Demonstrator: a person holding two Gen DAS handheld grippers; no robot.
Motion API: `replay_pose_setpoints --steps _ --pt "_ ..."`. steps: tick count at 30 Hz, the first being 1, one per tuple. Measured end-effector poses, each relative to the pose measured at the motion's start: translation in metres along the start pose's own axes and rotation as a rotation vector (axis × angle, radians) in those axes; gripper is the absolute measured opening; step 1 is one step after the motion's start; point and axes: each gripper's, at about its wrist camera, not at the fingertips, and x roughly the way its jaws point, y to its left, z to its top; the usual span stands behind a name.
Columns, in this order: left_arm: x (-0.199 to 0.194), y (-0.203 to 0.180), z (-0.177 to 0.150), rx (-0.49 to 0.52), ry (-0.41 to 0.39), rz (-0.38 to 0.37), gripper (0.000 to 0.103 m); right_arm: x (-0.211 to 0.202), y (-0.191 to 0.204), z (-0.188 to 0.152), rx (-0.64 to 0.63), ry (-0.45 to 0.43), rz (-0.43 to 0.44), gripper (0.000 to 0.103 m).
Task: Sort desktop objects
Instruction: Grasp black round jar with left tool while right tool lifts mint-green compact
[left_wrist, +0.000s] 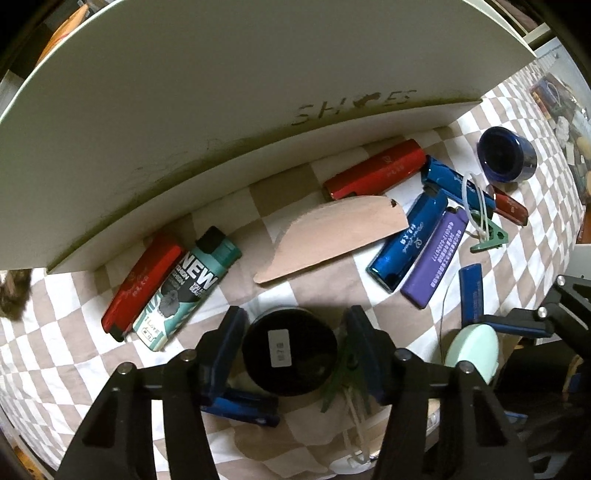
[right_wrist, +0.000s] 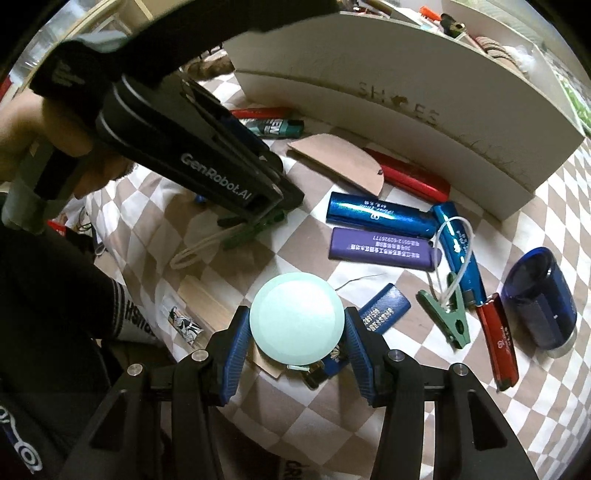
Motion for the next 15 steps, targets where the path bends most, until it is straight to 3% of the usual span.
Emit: replay_pose_setpoints --steps 15 --pt "0.001 0.005 -0.007 0.021 -0.003 0.012 0.05 -0.048 0.006 0.014 0.044 -0.131 -0.007 0.051"
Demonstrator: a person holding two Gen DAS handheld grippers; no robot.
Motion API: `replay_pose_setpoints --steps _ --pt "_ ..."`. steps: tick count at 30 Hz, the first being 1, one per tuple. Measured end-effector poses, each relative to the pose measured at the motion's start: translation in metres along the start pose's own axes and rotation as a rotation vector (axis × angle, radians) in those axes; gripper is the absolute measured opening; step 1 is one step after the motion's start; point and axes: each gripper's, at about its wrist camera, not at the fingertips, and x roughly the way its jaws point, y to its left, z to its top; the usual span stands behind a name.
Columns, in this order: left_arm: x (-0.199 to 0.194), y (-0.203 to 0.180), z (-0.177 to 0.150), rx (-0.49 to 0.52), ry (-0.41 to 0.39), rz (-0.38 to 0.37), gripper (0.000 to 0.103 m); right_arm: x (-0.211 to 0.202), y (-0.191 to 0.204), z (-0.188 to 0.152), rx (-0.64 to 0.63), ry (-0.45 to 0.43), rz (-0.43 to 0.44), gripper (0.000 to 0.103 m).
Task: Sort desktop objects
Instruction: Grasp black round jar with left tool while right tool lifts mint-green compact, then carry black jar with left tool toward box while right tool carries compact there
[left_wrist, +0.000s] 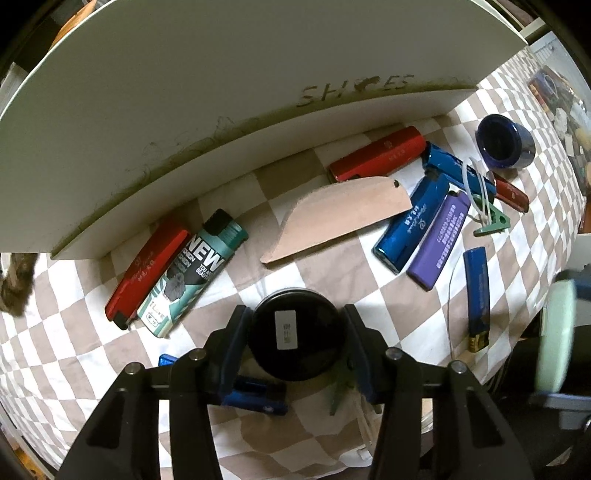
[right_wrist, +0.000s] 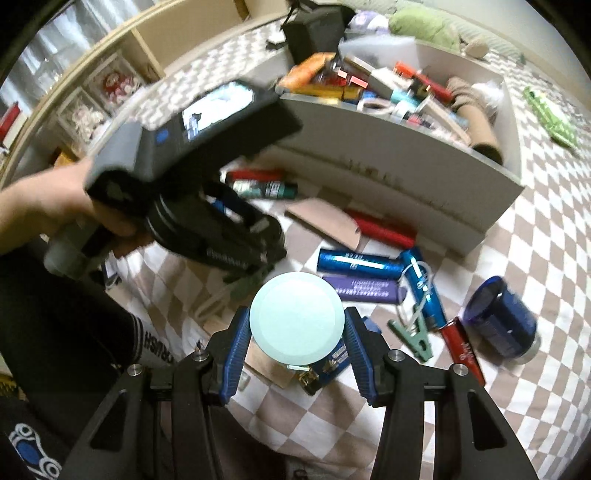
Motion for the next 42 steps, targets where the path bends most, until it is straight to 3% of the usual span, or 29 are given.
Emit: replay_pose_setpoints --steps 17,30,42 --pt "-0.03 0.015 0.0 -0.024 -0.089 -0.033 0.05 -0.027 0.002 0.015 0.059 -0.098 -0.02 0.051" --pt "-0.076 -0.001 -0.01 -0.052 -0.222 -0.113 0.05 -0.024 0.016 0.025 0.032 -0.103 -0.026 0.051" --pt "-0.128 0.023 -0.014 -0.097 -0.373 -0.179 0.05 -0.041 -0.003 0.042 0.096 -0.16 -0.064 0.051"
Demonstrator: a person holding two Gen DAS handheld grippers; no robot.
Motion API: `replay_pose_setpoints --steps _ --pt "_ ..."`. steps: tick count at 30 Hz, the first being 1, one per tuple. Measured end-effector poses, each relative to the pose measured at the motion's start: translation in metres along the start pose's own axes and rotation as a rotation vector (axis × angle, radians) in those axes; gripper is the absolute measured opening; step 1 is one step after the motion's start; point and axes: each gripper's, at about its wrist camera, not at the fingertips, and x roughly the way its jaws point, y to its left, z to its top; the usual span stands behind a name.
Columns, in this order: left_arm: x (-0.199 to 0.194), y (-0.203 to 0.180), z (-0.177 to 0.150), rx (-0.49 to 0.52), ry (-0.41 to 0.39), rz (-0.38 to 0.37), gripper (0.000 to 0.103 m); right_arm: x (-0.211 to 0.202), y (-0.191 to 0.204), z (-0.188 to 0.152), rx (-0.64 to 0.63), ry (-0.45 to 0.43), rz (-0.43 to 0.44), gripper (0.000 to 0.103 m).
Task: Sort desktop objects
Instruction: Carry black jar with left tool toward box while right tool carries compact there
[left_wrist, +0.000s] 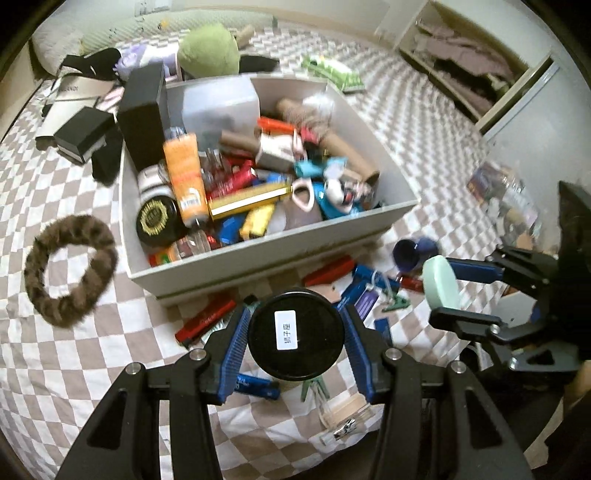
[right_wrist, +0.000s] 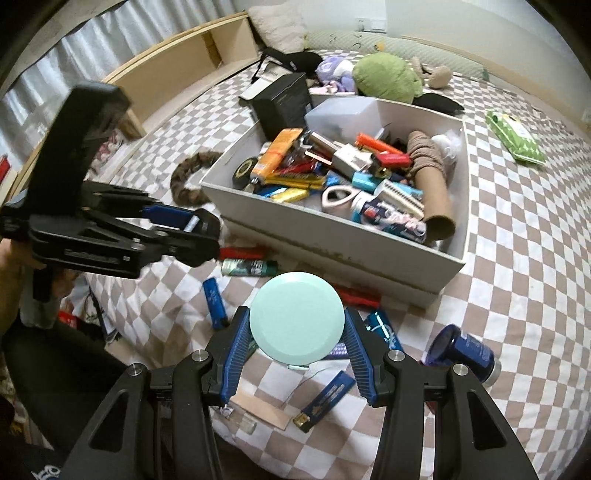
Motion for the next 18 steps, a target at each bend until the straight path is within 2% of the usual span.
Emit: replay_pose_setpoints --steps 8,18 --pt "-0.026 0.009 0.009 -0.038 -0.097 -0.04 0.05 -0.015 -0.004 0.025 0.022 -0.077 -0.02 0.051" --pt "-0.038 0.017 0.023 -0.072 -0.179 -0.031 0.05 -0.021 -0.011 0.048 0.059 -0.125 -0.042 0.051"
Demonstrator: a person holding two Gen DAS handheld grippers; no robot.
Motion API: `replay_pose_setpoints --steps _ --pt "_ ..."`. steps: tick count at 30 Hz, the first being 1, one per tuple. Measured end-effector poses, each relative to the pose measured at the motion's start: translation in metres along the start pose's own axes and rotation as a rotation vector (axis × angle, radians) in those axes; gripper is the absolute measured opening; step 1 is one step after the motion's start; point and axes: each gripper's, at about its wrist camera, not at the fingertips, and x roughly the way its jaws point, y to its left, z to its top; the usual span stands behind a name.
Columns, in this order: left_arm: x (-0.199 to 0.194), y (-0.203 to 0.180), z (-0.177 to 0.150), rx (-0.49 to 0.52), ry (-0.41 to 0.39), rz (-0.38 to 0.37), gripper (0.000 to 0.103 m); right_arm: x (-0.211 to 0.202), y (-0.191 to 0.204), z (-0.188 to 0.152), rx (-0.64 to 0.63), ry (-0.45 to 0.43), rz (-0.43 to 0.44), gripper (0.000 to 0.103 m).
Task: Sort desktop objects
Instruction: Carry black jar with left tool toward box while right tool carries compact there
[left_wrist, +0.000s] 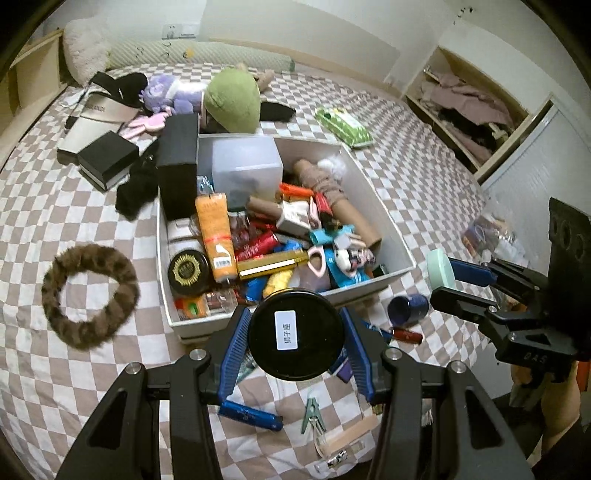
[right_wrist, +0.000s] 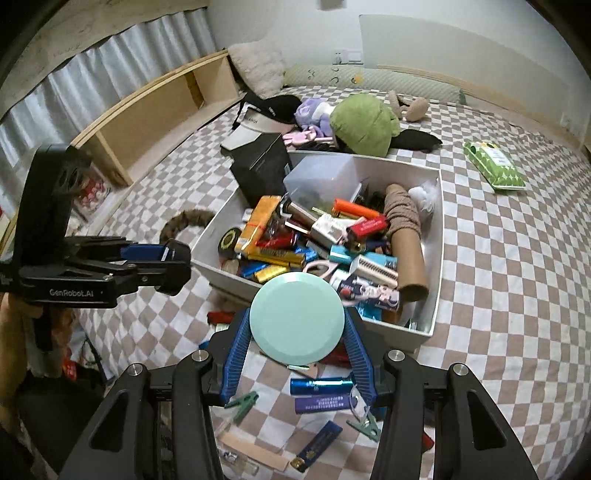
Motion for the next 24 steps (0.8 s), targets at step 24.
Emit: replay_pose_setpoints --steps 24 --pt "-0.007 -0.017 0.105 -0.021 -0.182 0.043 0.05 0.004 -0.038 0.102 0.16 -0.168 -0.017 0.051"
